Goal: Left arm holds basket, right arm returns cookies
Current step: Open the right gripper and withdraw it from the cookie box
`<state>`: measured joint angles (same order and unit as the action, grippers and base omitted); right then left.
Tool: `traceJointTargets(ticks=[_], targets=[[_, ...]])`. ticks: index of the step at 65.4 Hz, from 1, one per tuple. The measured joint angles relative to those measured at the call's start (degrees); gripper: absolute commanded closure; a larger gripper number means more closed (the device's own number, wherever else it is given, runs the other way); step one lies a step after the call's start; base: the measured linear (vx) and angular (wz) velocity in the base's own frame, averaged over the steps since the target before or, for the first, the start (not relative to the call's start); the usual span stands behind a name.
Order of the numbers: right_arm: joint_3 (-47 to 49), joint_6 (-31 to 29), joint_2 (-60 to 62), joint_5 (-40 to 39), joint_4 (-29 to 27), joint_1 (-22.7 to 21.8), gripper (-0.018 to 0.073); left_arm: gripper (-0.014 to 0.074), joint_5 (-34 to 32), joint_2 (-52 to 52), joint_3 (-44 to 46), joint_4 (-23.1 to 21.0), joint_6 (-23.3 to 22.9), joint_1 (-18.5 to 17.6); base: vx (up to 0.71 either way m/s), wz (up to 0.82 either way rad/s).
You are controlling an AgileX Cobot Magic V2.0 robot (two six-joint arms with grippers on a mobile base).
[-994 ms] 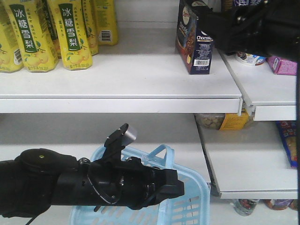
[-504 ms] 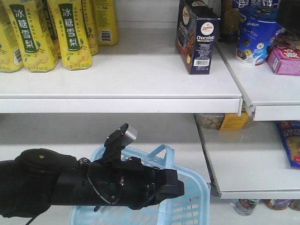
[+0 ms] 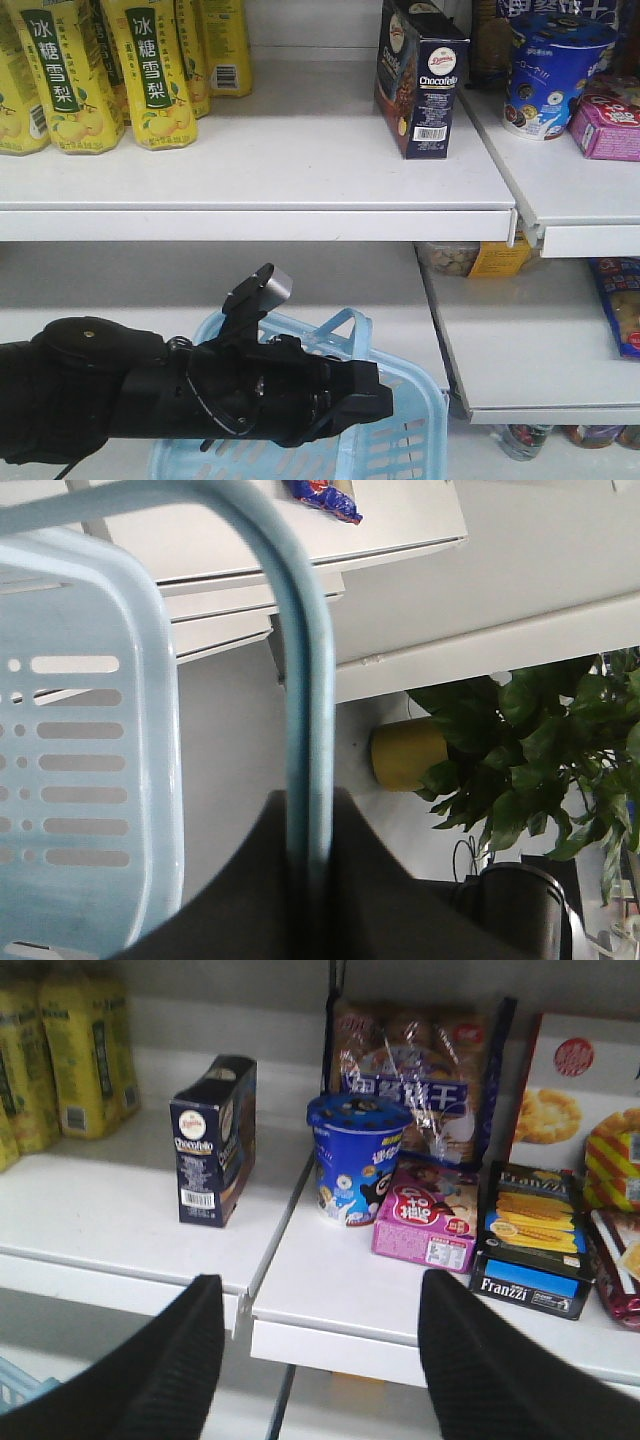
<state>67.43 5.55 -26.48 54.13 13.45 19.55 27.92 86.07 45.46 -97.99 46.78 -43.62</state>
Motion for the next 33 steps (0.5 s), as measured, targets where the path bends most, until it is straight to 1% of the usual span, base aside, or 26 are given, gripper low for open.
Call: traceJointTargets(ticks=[4,9,15,27,33], targets=[[-0.1,0.8,3.1,0.0,-0.1,0.0,0.0149,0.0603,0.0,0.0,0.0,0.0,0.0,0.0,0.0,0.0],[-2.4,1.3,6.3,-2.8,-0.9,0.0,0.0149,0.0603,0.0,0.0,0.0,0.0,0.0,0.0,0.0,0.0],[-10.7,1.3,9.5,-8.8,-2.6,0.0,0.0149,0.0603,0.0,0.0,0.0,0.0,0.0,0.0,0.0,0.0],[-29.2,1.3,13.8,-21.1,-3.8,0.0,0.0149,0.0603,0.0,0.0,0.0,0.0,0.0,0.0,0.0,0.0],[-35.2,1.3,17.0,-27.5,-5.3,0.0,0.0149,0.0603,0.0,0.0,0.0,0.0,0.0,0.0,0.0,0.0]])
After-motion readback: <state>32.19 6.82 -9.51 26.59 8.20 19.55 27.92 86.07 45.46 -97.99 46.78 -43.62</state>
